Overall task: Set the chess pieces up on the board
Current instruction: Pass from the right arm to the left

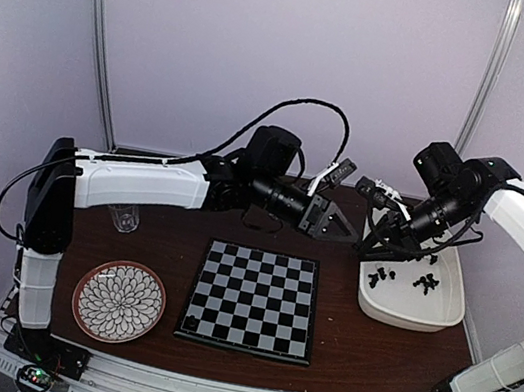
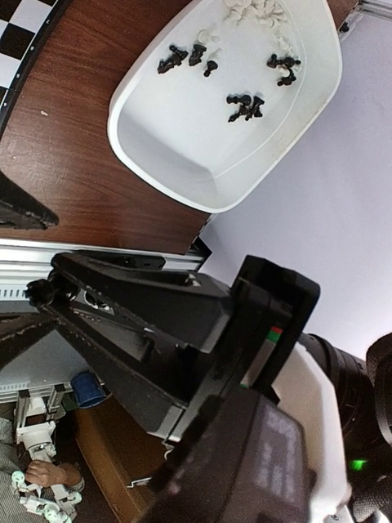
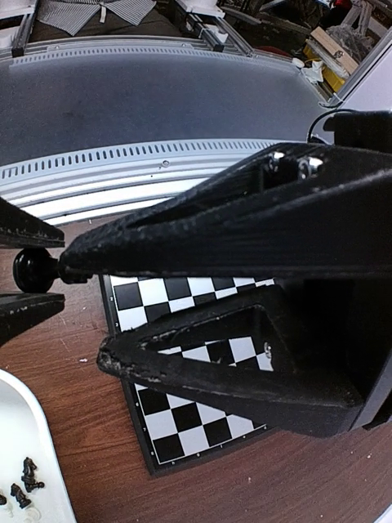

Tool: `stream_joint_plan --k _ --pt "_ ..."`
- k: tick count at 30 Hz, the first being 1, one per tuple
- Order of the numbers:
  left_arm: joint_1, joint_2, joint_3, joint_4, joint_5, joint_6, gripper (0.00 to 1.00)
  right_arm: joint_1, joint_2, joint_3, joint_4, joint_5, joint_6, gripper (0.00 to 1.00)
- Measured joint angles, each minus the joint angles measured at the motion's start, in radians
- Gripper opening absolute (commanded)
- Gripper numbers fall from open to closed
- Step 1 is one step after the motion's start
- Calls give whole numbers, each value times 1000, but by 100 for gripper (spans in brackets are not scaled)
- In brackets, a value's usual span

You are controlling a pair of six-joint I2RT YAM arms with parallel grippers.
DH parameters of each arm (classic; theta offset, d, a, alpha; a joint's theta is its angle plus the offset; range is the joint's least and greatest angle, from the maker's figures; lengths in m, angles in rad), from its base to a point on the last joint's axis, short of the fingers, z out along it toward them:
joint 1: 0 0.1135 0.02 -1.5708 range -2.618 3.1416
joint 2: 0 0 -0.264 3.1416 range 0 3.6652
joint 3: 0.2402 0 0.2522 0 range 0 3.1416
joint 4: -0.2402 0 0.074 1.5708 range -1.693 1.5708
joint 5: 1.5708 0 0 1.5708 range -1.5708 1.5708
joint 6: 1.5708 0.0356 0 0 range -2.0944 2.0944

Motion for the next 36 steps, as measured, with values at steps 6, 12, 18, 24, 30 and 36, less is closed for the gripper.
stream_joint_plan --k 6,12,18,24,30,36 --pt "0 24 33 -53 8 1 32 0 0 0 -7 2 -3 17" --pt "0 35 45 -62 19 1 31 0 3 0 -14 6 -3 17" --pt "-4 36 46 -69 42 0 32 1 10 0 -14 13 -3 17" --pt "-9 43 54 -69 58 -3 27 1 18 0 -12 17 0 17" --pt "-10 51 58 -69 66 -10 16 1 21 0 -8 24 1 17" --pt "-9 54 58 -73 67 -14 9 1 26 0 -6 27 0 24"
